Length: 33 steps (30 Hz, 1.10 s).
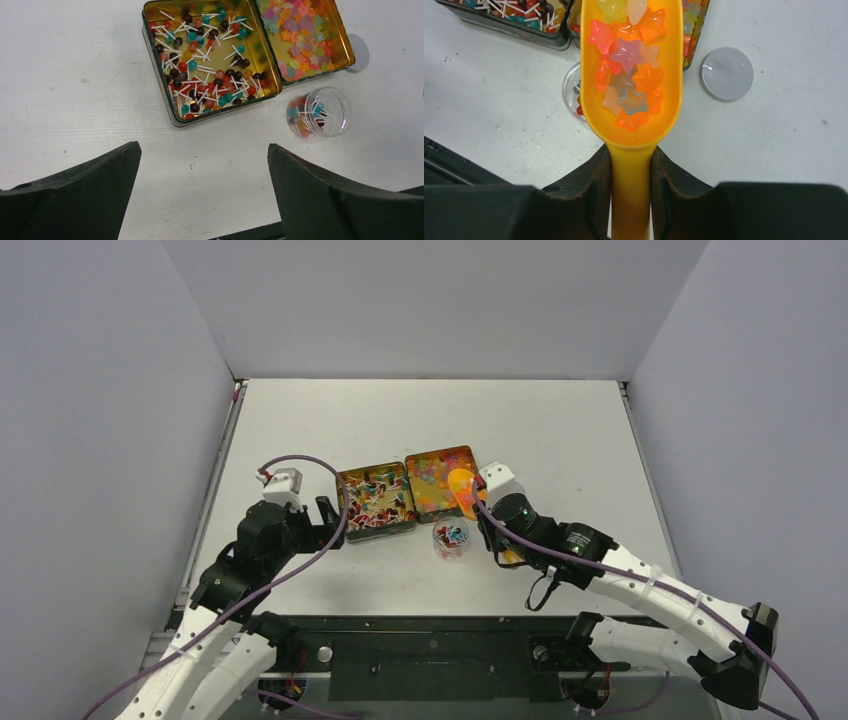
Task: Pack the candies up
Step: Scoop the fake candies from the storage box, then place the fake candies in the packing bottle.
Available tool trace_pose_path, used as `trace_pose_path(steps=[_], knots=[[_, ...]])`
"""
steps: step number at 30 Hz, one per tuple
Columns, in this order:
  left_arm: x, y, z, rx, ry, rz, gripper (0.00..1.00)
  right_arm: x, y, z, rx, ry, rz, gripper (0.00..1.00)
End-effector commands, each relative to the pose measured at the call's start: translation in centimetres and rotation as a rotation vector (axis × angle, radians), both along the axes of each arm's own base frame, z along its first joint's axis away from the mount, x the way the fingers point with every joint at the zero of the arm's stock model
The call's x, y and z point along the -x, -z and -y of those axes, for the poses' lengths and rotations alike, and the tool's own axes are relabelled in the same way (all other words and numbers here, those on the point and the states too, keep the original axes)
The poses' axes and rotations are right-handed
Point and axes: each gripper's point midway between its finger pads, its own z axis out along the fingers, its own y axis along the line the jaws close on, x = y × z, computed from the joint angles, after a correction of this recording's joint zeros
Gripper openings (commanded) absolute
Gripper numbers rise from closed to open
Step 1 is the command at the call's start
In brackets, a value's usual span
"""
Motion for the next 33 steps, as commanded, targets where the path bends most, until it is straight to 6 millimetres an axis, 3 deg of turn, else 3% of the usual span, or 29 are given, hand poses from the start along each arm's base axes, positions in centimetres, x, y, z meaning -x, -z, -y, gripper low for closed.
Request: trace_pose_path(steps=[1, 8, 17, 33], knots=[[-0.6, -1.7, 0.8, 0.031, 0.032, 0.070, 0.96, 1.2, -2.2, 1.4, -0.050, 0.099, -0.028, 0.00], [-0.5, -1.7, 0.9, 0.036, 0.040, 0.071, 0.96, 3.7, -2.5, 1.2, -0.045, 0.080, -0.105, 0.00], [-0.4, -1.9, 1.1, 0.043, 0.052, 0.076, 0.96, 6.9, -0.6, 0.8, 0.050, 0.015, -0.255, 0.00], [-0.2, -2.0, 1.3, 0.044, 0.068, 0.080, 0.96, 9.5, 1.8, -0.7, 0.208, -0.043, -0.503, 0.00]])
